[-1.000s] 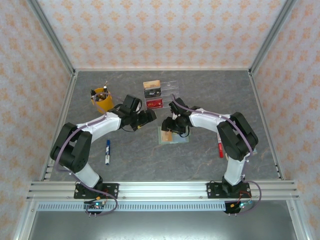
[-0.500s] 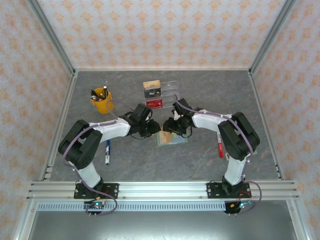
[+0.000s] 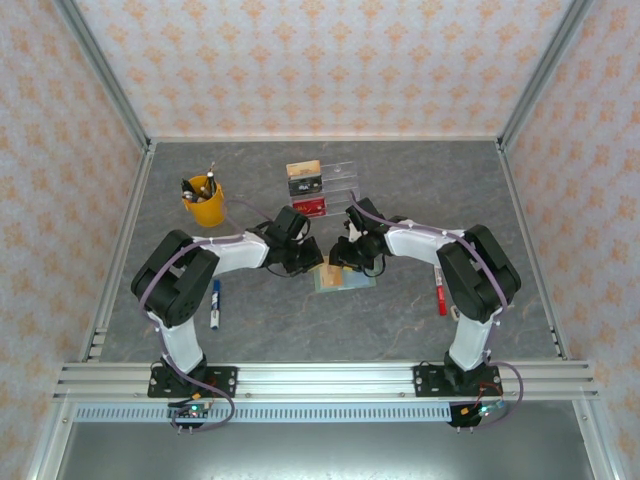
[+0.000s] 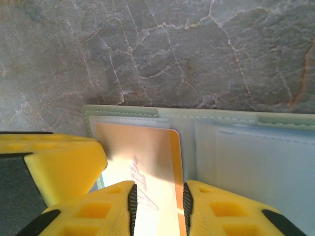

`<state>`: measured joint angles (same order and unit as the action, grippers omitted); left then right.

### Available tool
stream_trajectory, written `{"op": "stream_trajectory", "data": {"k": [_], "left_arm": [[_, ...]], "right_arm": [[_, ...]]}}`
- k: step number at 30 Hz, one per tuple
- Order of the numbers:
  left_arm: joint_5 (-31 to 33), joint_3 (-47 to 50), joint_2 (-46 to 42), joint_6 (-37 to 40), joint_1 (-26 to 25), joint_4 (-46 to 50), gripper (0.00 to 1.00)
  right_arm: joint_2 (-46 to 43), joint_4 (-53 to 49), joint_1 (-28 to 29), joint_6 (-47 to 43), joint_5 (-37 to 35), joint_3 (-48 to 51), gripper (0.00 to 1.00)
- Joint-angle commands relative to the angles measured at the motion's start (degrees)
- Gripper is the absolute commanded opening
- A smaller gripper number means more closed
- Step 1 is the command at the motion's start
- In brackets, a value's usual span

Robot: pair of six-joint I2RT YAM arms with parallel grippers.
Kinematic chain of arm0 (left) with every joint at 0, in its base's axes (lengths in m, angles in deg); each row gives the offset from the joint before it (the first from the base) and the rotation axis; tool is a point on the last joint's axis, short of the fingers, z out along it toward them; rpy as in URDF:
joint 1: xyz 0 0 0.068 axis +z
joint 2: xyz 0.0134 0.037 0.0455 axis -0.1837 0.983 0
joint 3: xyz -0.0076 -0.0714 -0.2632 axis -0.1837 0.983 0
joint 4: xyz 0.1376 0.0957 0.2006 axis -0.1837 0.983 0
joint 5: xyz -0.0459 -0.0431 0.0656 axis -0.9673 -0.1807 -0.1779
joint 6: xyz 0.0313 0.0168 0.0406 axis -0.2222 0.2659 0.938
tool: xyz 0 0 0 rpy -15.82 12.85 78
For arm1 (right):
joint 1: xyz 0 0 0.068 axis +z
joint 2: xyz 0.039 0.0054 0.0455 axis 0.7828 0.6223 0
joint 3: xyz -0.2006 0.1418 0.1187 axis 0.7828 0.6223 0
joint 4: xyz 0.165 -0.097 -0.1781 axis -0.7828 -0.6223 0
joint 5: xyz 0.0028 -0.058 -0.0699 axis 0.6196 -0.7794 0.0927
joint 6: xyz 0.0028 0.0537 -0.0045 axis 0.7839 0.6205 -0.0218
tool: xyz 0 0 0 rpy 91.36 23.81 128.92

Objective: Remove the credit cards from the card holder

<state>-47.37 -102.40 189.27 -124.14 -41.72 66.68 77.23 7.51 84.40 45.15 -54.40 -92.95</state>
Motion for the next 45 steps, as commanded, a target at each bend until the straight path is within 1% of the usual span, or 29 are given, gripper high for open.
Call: {"op": "stream_trajectory", "data": {"k": [1, 7, 14, 16, 19, 24, 26, 28, 34, 42, 45], "left_arm": [[2.8, -1.6, 1.3, 2.4, -0.2, 5.0, 0.08], [3.2, -1.9, 3.1, 3.0, -0.2, 5.8, 0.06], [3.4, -1.9, 4.3, 3.4, -0.2, 6.0, 0.04], [3.8, -2.1, 4.4, 4.1, -0.1, 6.8, 0.04], [5.5, -2.8, 4.1, 6.1, 0.2, 9.1, 0.04], [4.4, -2.9, 5.3, 6.8, 0.5, 8.8, 0.02], [4.0, -2.7, 5.3, 6.8, 0.6, 8.2, 0.01], [4.0, -2.8, 7.0, 6.7, 0.6, 8.0, 0.01], [3.9, -2.6, 7.7, 6.8, 0.6, 8.0, 0.0], [3.9, -2.5, 8.1, 6.8, 0.6, 7.9, 0.0], [3.9, -2.5, 8.3, 6.9, 0.6, 7.9, 0.0]], "right_arm": [[-1.4, -2.0, -0.2, -1.2, -1.6, 0.5, 0.32], [-1.1, -2.1, -0.2, -1.6, -1.3, 0.5, 0.31], [-0.2, -1.3, -0.2, -1.9, 2.0, 0.5, 0.27], [-1.2, 1.0, -0.6, -1.3, 4.9, 1.2, 0.25], [-3.5, 4.4, -1.9, -0.3, 7.9, 2.5, 0.25], [-3.8, 7.4, -2.8, 1.0, 12.4, 3.6, 0.25], [-3.1, 7.8, -2.8, 1.5, 12.5, 3.9, 0.25], [-2.4, 7.1, -2.8, 1.9, 11.0, 4.0, 0.25], [-1.5, 5.2, -2.8, 0.9, 7.8, 4.2, 0.24], [0.9, 5.1, -2.8, 0.0, 7.9, 3.7, 0.24], [1.1, 5.8, -2.8, -0.2, 9.1, 3.8, 0.24]]}}
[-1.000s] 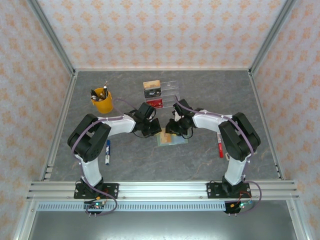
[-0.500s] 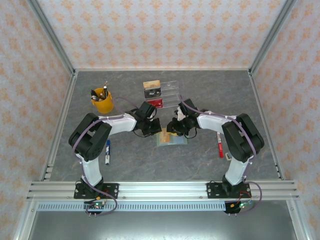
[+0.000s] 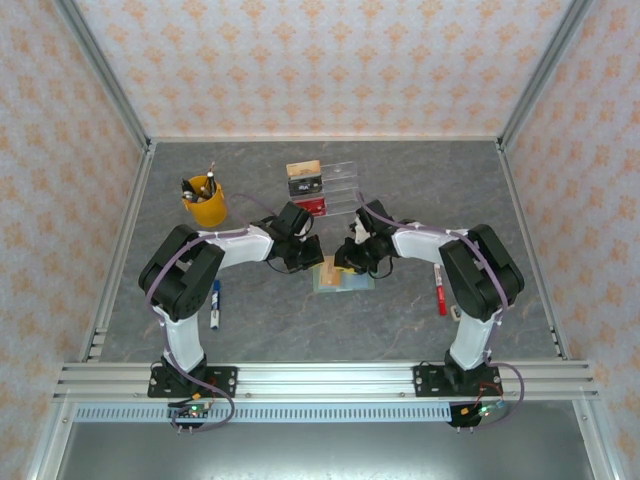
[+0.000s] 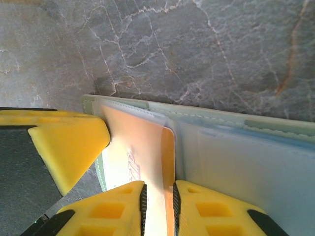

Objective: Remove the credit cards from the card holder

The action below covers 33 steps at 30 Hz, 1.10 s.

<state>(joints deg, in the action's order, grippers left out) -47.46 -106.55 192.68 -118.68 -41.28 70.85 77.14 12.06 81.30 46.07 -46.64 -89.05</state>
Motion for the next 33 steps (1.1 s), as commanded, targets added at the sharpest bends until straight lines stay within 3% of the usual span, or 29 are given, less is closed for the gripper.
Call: {"op": "stream_trajectory", "data": {"k": [1, 5, 9, 12, 33], "left_arm": [[4.0, 1.7, 4.9, 1.4, 0.2, 3.7, 0.0], [4.2, 1.8, 4.9, 1.5, 0.3, 3.7, 0.0], [4.9, 2.2, 4.3, 1.6, 0.5, 4.1, 0.0], [5.1, 2.3, 4.2, 1.7, 0.7, 4.2, 0.0], [4.3, 3.3, 4.9, 1.4, 0.8, 2.7, 0.0]], "right_arm": [[1.2, 1.8, 0.3, -0.9, 2.1, 0.1, 0.24], [0.9, 3.7, 0.3, -0.3, 3.5, 0.7, 0.23], [-1.1, -1.2, 0.3, -0.6, -5.0, 0.1, 0.24], [-2.5, -3.3, 0.3, -1.2, -6.8, 0.3, 0.25], [1.9, -2.5, 0.4, -3.2, 2.0, -1.2, 0.24]]}}
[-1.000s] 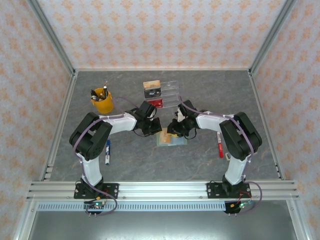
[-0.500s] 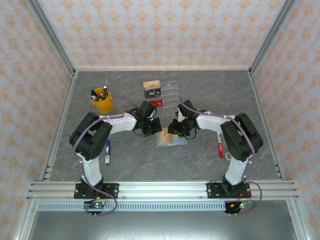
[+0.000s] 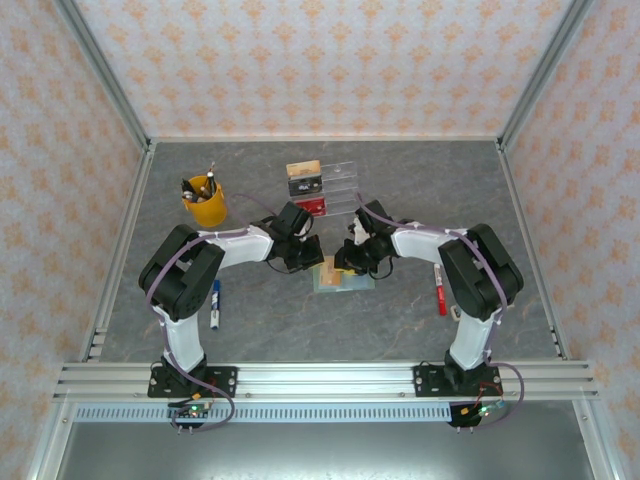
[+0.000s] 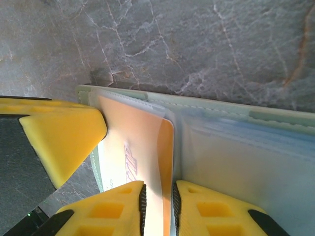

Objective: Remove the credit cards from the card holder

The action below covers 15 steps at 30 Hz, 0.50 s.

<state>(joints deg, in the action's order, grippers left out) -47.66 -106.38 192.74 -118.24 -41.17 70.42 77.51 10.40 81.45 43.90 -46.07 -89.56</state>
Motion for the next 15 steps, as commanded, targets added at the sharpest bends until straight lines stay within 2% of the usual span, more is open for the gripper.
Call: {"op": "stream_trajectory", "data": {"k": [1, 15], "left_arm": [[4.5, 3.1, 4.9, 0.9, 0.7, 3.1, 0.0], [4.4, 3.7, 3.5, 1.4, 1.3, 3.0, 0.0]], "right_arm": [[1.4, -0.4, 0.2, -1.0, 2.1, -0.5, 0.24], [-3.2, 4.8, 0.0, 0.9, 5.6, 1.7, 0.18]]}}
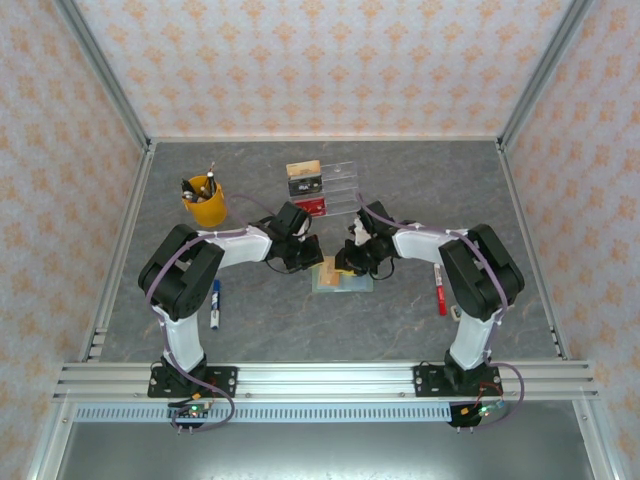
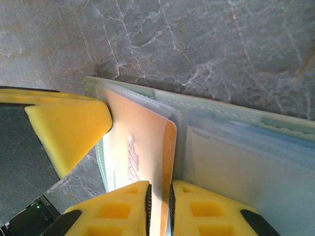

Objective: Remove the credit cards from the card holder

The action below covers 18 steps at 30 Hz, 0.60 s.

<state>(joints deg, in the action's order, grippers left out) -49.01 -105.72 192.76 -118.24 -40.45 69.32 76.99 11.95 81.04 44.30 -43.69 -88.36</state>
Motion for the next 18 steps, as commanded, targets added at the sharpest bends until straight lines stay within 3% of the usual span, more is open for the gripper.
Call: {"op": "stream_trajectory", "data": {"k": [1, 11, 18], "left_arm": [[5.7, 3.0, 3.3, 1.5, 0.6, 4.1, 0.0], [4.4, 3.1, 3.2, 1.4, 1.0, 3.4, 0.0], [5.3, 3.1, 2.6, 2.3, 1.4, 4.6, 0.0]], "right_arm": [[-3.1, 3.3, 0.5, 0.6, 3.3, 0.6, 0.18], [-3.7, 2.5, 0.4, 0.8, 3.3, 0.1, 0.05], [-3.6, -0.3, 0.4, -0.2, 1.0, -0.2, 0.03]]}}
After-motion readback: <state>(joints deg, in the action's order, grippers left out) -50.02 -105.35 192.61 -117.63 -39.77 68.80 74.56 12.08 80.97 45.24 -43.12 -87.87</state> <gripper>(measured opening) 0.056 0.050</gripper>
